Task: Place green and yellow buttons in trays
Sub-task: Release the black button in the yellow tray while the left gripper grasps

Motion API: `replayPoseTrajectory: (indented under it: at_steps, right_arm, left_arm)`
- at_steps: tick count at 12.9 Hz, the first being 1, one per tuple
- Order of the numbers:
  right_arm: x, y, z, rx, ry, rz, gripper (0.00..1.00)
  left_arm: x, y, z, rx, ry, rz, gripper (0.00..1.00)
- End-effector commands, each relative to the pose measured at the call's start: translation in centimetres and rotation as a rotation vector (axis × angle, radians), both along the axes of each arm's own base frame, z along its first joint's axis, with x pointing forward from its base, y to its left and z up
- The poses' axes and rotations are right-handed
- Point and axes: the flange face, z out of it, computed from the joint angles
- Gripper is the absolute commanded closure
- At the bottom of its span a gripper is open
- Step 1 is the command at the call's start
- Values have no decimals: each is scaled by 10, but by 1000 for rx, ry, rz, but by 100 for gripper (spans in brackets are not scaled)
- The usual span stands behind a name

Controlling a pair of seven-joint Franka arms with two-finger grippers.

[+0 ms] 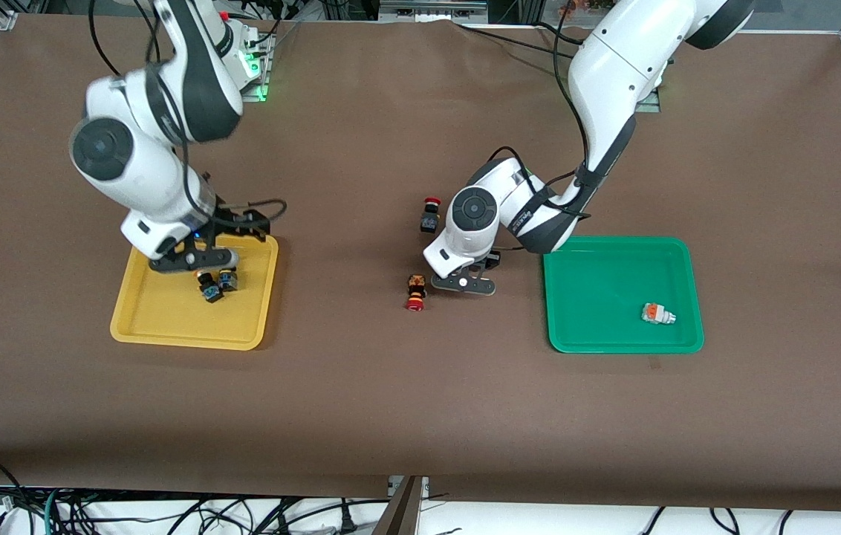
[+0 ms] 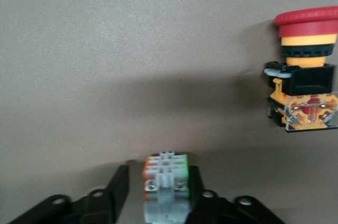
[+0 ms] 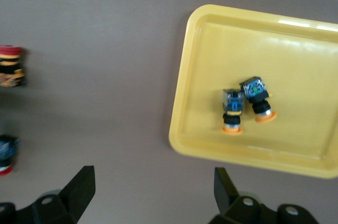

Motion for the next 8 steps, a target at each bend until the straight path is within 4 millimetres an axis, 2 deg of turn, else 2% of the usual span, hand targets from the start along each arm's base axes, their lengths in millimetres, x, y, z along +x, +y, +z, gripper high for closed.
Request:
replayPoseTrajectory:
  at_steps: [1,2,3,5,7,8]
  right_arm:
    - [-32,-21,63,-9,-15,12,1]
    - [-38,-28,80,-21,-33,22,1]
    - [-43,-33,90,-26,-38,26,1]
    - [-42,-40,92,-32,-38,22,1]
    - [-42,-38,99,-46,-56,30,1]
    - [-41,-38,100,-53,-59,30,1]
  left_arm:
    - [6,4,23,23,-34,5,77]
    - [12,13,43,54,-28,7,79]
    - [24,36,70,95,-30,1,79]
    - [56,104,107,131,14,-85,77]
    - [78,170,107,137,92,-201,76]
    - [85,195,101,130,113,-236,73]
